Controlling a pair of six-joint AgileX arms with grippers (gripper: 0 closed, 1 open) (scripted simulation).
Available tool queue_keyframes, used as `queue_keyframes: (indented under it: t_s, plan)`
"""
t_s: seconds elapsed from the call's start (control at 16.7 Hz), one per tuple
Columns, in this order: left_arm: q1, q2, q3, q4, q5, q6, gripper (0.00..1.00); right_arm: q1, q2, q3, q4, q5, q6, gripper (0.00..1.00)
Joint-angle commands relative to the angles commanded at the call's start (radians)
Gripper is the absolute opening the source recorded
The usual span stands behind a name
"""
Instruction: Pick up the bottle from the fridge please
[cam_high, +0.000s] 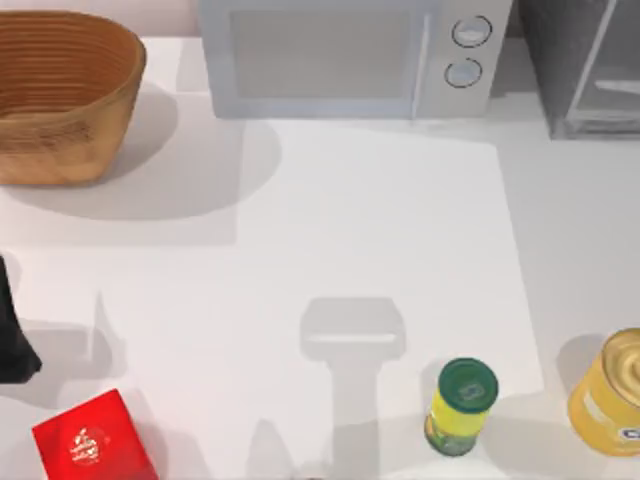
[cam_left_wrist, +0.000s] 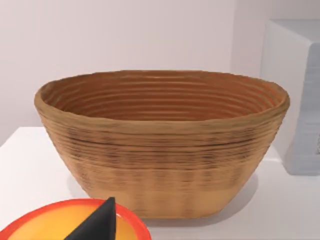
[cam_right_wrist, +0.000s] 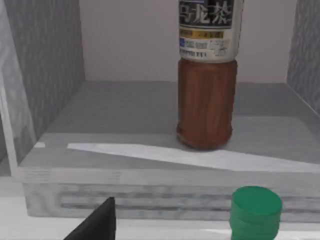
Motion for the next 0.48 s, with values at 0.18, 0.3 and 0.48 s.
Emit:
queue_keyframes:
  t_s: [0.18,0.3,0.48]
  plan:
    - [0.0,0.0,0.0,0.0,0.0,0.0,1.0,0.05,0.003,0.161,-0.133,0.003,0.003,1.0]
    - [0.0,0.0,0.0,0.0,0.0,0.0,1.0,0.094,0.022,0.306,-0.25,0.015,0.006,1.0]
    - [0.0,0.0,0.0,0.0,0.0,0.0,1.0,0.156,0.083,0.536,-0.435,0.062,0.008,1.0]
